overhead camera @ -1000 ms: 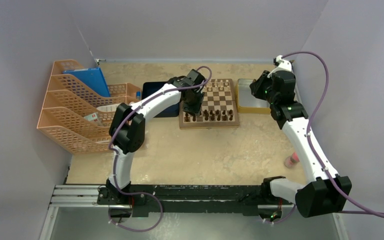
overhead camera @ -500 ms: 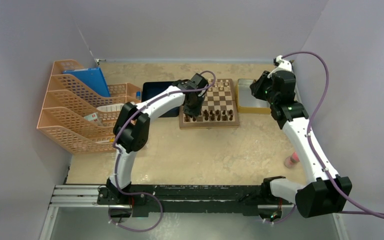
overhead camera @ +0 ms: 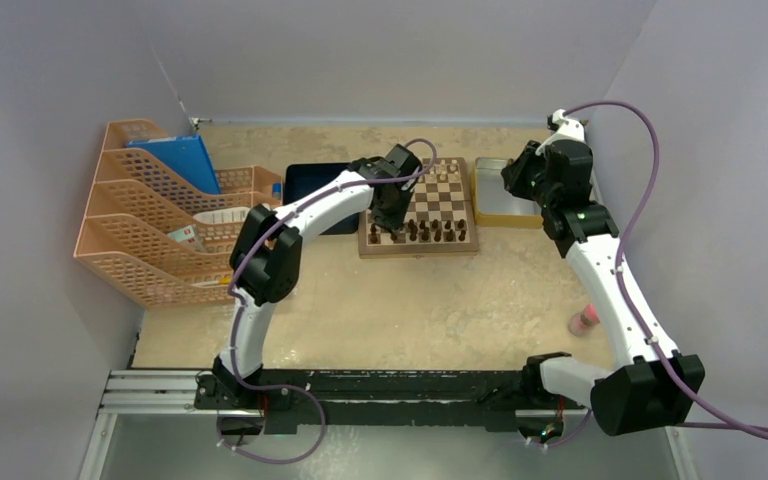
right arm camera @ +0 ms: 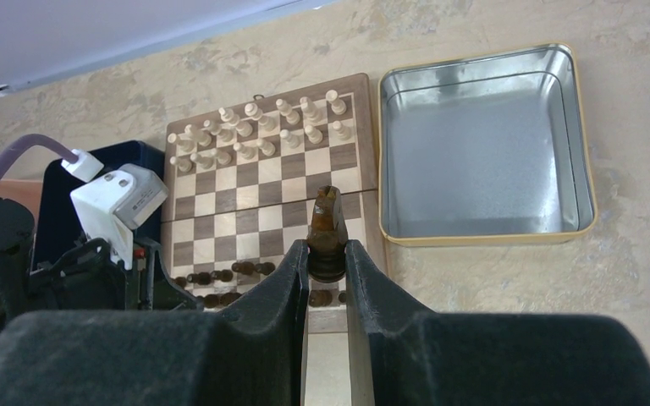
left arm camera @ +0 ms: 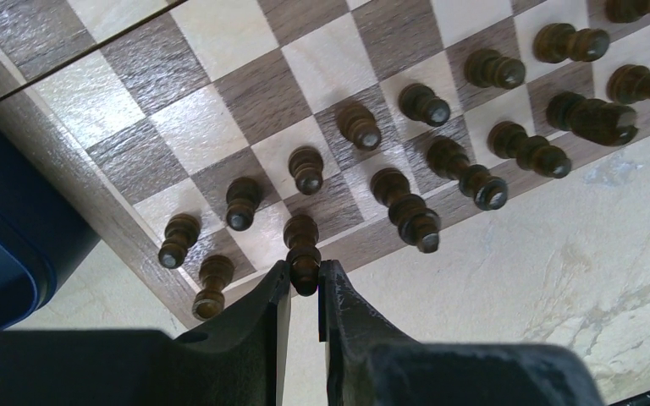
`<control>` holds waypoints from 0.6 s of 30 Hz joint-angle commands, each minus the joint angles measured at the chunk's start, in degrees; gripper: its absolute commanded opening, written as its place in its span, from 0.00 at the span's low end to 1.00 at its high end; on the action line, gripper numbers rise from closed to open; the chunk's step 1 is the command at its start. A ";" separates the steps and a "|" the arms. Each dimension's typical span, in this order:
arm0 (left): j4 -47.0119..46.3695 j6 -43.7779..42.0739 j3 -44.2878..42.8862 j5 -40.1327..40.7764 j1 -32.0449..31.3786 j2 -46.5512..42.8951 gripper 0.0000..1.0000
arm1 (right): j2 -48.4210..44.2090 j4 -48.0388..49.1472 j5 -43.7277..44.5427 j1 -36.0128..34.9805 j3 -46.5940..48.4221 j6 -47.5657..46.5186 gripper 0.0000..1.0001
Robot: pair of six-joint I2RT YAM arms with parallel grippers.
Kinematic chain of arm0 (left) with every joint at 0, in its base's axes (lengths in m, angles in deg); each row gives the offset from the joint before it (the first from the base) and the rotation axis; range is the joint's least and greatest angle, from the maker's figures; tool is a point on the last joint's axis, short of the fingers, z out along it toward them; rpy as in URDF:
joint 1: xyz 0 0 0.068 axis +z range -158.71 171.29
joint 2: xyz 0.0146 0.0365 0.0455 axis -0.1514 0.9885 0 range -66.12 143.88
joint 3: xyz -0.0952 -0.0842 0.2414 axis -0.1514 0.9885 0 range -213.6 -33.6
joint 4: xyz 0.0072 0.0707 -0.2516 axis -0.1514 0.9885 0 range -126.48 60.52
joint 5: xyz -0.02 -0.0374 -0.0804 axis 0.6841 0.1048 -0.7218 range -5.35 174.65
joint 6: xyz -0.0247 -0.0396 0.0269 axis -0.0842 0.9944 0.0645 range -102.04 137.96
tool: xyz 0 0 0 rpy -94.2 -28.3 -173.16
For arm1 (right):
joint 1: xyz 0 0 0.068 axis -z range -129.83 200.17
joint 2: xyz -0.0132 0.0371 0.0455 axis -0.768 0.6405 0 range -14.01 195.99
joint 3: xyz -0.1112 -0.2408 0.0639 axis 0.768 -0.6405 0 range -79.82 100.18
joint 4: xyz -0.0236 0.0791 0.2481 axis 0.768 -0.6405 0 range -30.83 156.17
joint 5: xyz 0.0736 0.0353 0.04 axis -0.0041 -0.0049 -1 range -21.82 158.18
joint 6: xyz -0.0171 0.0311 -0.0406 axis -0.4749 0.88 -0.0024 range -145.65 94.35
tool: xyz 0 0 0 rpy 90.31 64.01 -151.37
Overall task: Set up the chess pieces on the board
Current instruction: Move the chess piece to the chessboard.
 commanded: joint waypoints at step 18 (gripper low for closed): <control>-0.38 -0.97 -5.61 0.81 -2.02 3.61 0.15 | -2.38 0.18 1.43 0.17 2.77 -2.22 0.09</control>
